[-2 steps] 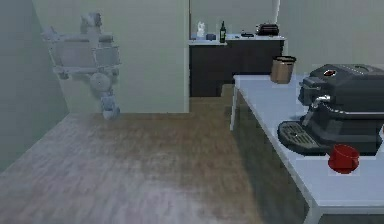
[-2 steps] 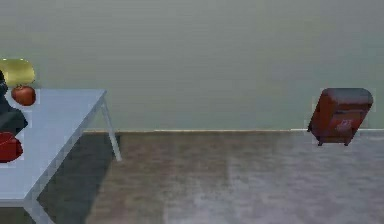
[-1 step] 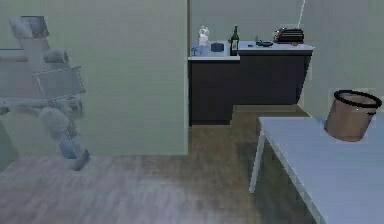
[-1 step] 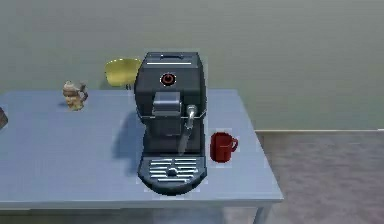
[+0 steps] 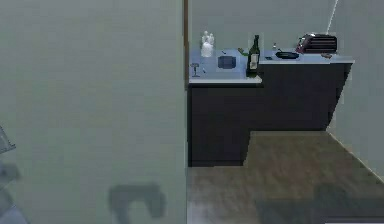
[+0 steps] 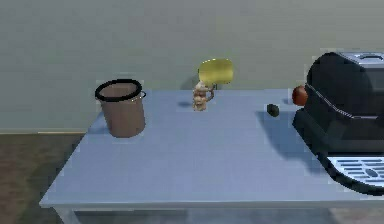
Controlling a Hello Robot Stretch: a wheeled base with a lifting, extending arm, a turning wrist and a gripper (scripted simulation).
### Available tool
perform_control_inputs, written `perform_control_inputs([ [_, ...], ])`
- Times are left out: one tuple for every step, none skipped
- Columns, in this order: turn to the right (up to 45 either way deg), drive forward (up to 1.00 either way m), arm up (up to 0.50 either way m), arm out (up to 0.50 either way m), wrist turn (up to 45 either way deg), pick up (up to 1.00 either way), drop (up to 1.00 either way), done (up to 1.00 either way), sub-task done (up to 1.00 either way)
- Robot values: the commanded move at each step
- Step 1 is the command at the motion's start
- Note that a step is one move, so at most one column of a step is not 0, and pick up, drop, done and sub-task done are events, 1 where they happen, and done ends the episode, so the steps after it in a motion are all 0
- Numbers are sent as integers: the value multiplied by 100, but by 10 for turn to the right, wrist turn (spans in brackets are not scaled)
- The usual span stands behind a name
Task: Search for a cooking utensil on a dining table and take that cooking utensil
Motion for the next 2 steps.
perform_control_inputs([
  [-150,0,0,0,0,0,0,0,0],
  [390,0,0,0,0,0,0,0,0],
])
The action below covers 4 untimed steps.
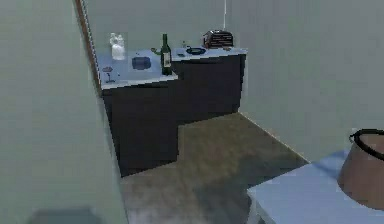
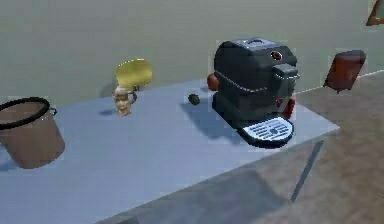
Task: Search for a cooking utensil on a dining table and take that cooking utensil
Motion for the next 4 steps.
perform_control_inputs([
  [0,65,0,0,0,0,0,0,0],
  [210,0,0,0,0,0,0,0,0],
  [0,20,0,0,0,0,0,0,0],
  [330,0,0,0,0,0,0,0,0],
])
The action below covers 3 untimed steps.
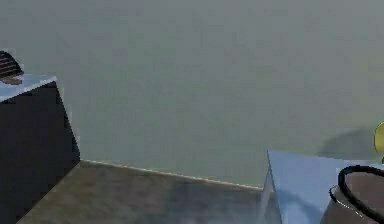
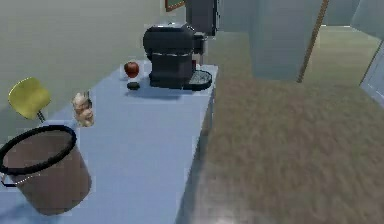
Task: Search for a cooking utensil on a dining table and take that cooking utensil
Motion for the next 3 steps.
perform_control_inputs([
  [0,60,0,0,0,0,0,0,0],
  [90,0,0,0,0,0,0,0,0],
  [0,0,50,0,0,0,0,0,0],
])
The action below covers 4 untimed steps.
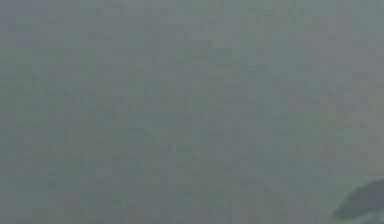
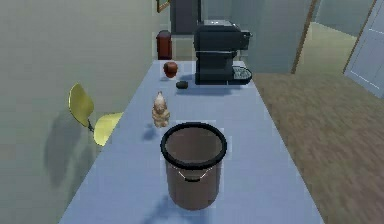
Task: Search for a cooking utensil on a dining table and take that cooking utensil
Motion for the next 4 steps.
perform_control_inputs([
  [0,0,38,0,0,0,0,0,0],
  [0,0,0,10,0,0,0,0,0],
  [0,0,0,0,450,0,0,0,0],
  [0,0,0,0,450,0,0,0,0],
])
